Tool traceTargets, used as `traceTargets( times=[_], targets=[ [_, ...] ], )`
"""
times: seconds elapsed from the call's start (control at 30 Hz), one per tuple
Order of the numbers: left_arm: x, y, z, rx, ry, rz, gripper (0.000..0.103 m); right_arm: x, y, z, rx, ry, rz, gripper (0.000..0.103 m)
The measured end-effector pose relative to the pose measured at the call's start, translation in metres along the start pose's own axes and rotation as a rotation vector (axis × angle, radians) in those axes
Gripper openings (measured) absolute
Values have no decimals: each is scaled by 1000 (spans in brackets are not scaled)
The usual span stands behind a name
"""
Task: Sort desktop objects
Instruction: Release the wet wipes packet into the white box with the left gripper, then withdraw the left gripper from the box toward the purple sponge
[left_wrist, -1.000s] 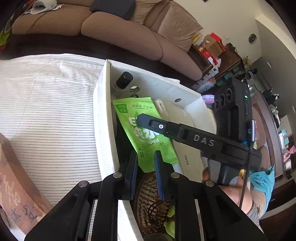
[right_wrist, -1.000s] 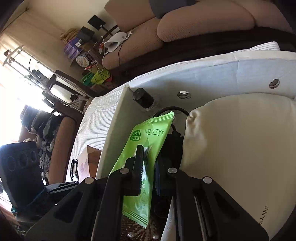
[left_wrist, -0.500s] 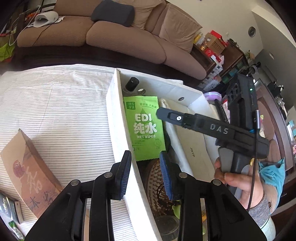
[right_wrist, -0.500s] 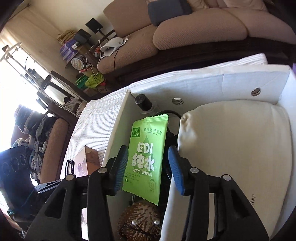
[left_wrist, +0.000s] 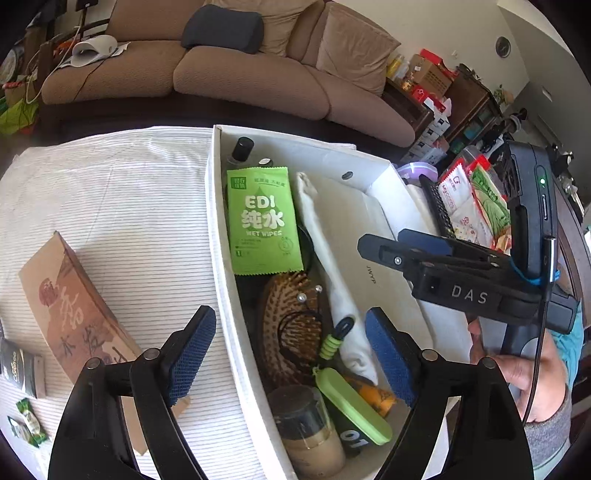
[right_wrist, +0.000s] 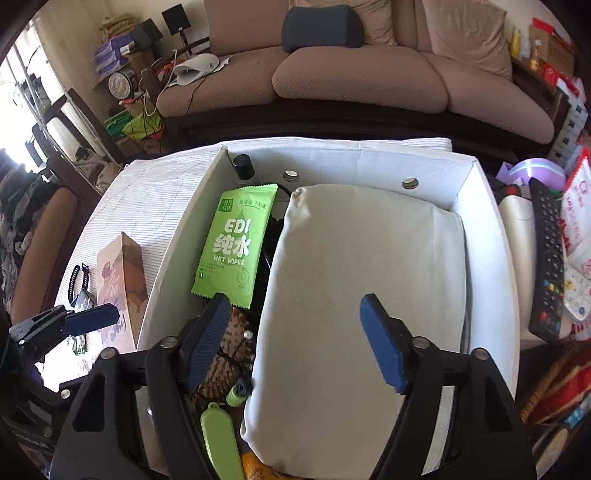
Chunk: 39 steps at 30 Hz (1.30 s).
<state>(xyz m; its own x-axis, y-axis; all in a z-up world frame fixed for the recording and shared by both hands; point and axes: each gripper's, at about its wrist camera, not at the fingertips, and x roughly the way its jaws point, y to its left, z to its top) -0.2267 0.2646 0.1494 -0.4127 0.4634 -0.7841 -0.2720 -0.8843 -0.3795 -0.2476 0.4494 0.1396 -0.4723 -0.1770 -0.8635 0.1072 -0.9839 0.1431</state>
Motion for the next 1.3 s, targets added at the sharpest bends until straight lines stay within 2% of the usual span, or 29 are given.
traceTargets(
  times=[0.07,0.1,0.2,0.47,0.8,1.03,1.3],
  targets=[
    [-7,-7,-6,-8,-7,14,99,-13,-2,-9,5,-11,-14,103],
    [-12,-10,-9,-13,-13,13,103,-20,-3,-13,12,-17,-12,103],
    [-25,-21,-18,-12,-19,12,103,-38,-8,-21,19,-25,-8,103],
    [-69,-51,-47,38,-48,89,103,-86,4,-51,-9,-48,-28,103],
    [-123,-60,-109,45,-71,120,103,-142,42,-107,-86,-71,-44,103],
    [-160,-35,-170,32,-87,150,103,-163,79,-159,-131,-76,-9,103],
    [-208,39,-241,-12,-140,245,103,-162,133,-212,-197,-73,81,103]
  ],
)
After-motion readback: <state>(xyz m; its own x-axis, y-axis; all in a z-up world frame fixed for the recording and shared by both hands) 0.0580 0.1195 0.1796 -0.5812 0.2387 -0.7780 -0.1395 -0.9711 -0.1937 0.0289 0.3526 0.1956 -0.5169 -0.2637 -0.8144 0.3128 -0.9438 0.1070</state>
